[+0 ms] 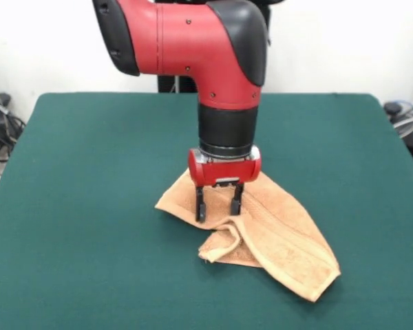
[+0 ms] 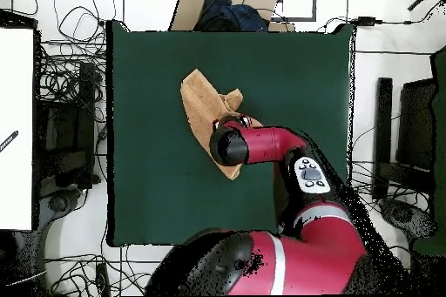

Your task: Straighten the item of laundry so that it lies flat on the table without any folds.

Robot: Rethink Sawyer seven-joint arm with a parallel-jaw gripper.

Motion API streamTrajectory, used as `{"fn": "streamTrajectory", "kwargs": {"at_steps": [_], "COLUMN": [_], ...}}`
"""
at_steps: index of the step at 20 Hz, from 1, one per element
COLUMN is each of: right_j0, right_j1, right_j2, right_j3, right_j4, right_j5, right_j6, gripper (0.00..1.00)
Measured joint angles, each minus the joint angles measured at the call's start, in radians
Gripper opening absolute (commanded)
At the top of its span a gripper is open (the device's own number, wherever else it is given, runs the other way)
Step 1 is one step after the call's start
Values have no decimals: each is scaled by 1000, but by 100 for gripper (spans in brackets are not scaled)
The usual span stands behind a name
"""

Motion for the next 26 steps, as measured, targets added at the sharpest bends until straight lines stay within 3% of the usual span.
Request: {"fn": "streamTrajectory", "kwargs": {"at_steps": [9, 18, 19, 26], "right_j0": [-118, -135, -135, -108], "right_j1": [39, 50, 51, 72], "right_j2": [49, 60, 60, 27], "right_j3": [88, 108, 109, 129], "right_j4": [-29, -51, -54, -67], "right_j5": [-260, -325, -329, -465], "right_j6": [0, 0, 0, 0], "gripper": [100, 100, 0, 0]}}
